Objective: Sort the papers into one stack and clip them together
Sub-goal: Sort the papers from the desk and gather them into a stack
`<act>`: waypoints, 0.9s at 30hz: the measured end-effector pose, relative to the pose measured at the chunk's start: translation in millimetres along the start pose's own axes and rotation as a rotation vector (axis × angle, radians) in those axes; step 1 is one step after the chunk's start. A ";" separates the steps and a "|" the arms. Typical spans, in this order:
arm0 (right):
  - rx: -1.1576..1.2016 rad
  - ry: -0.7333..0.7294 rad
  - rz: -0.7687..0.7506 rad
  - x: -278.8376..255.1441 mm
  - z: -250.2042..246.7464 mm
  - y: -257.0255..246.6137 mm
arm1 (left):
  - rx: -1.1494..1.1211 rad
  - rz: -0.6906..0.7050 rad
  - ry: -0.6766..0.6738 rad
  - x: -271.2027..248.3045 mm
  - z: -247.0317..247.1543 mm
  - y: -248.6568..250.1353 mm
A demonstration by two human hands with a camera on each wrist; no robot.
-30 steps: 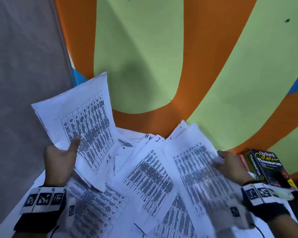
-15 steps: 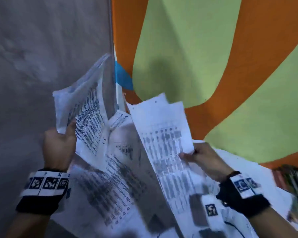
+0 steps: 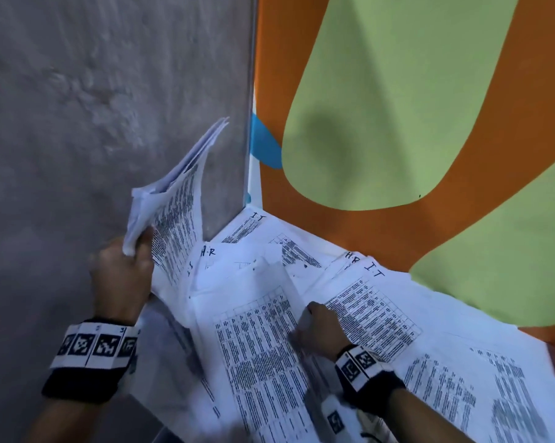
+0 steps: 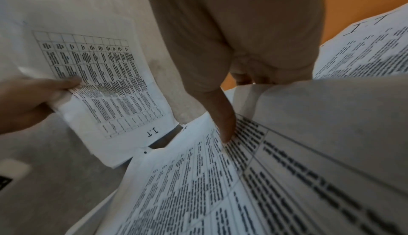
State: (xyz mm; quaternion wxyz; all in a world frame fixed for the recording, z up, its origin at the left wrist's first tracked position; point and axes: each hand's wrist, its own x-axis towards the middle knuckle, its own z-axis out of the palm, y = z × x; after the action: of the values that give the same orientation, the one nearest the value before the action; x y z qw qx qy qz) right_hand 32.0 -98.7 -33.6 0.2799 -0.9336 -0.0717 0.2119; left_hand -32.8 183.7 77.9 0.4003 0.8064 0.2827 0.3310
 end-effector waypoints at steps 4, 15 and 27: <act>-0.025 -0.017 0.043 -1.0 17.4 -3.4 | 0.024 0.141 0.037 2.2 3.3 5.6; 0.136 0.242 -0.123 -41.0 -59.9 10.3 | -0.036 0.131 0.084 15.1 6.5 1.2; 0.911 0.350 -0.124 -84.1 -172.3 78.1 | -0.408 0.032 -0.306 -26.1 65.9 81.0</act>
State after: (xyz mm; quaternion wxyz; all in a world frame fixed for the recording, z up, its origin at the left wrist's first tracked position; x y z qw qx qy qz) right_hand 32.6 -269.8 82.9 0.6797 -0.7318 0.0209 0.0447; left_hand 16.5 92.6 106.9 0.5876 0.7540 0.1333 0.2617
